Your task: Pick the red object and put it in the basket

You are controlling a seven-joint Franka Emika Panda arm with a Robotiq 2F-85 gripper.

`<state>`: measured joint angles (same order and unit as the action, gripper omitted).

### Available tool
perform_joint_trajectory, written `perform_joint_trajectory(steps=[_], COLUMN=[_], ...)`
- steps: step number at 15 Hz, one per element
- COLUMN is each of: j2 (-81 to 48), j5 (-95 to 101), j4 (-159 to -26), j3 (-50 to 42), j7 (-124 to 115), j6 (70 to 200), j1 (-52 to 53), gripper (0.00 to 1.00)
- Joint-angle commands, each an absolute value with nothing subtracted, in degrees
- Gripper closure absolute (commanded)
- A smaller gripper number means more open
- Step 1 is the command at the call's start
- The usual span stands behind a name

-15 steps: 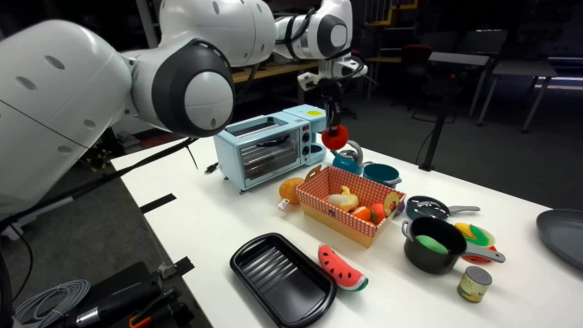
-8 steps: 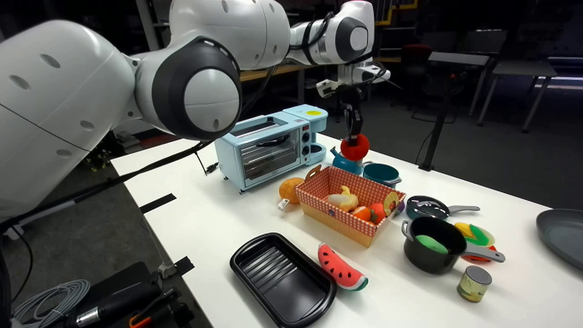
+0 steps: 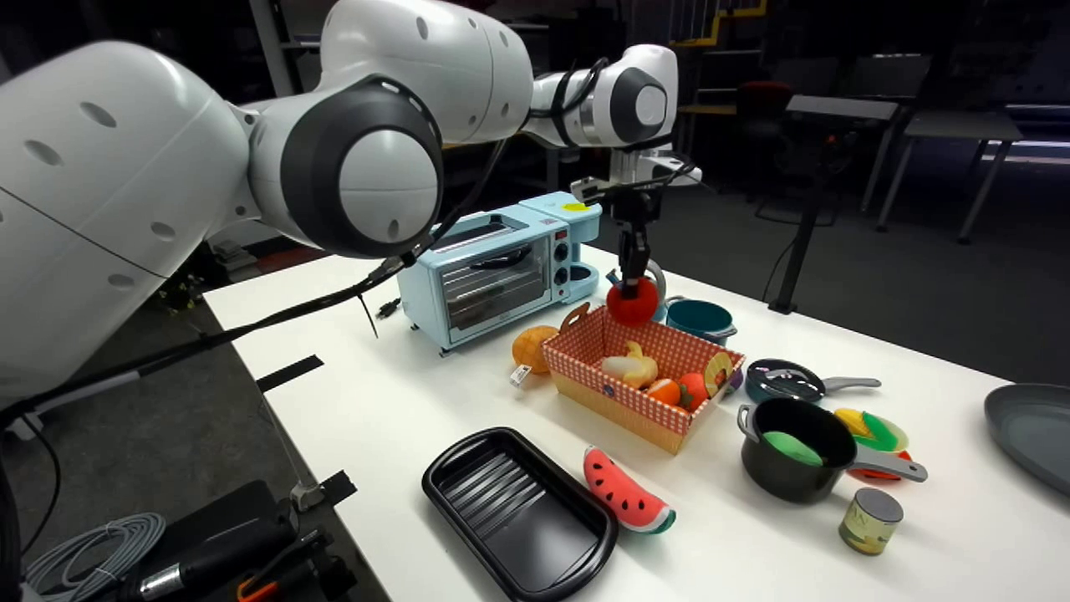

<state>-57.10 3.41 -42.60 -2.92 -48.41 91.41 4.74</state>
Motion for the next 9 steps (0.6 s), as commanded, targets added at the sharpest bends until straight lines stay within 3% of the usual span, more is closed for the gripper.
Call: perform_joint_trajectory(steps=[1, 2, 3, 4, 9], j2=[-56.1, -56.0, -56.0, -55.9, -54.9], j5=[4.2, 4.1, 4.0, 4.1, 4.8], j4=[-45.4, -46.0, -46.5, -47.0, -47.9], j3=[-3.2, -3.2, -3.1, -3.1, -3.0], j7=[-48.2, -48.2, -48.2, -47.9, -45.4], j6=[89.7, 89.7, 89.7, 90.2, 93.5], j1=[5.6, 5.7, 5.7, 5.9, 6.8], gripper=[0.96, 0.96, 0.58, 0.57, 0.21])
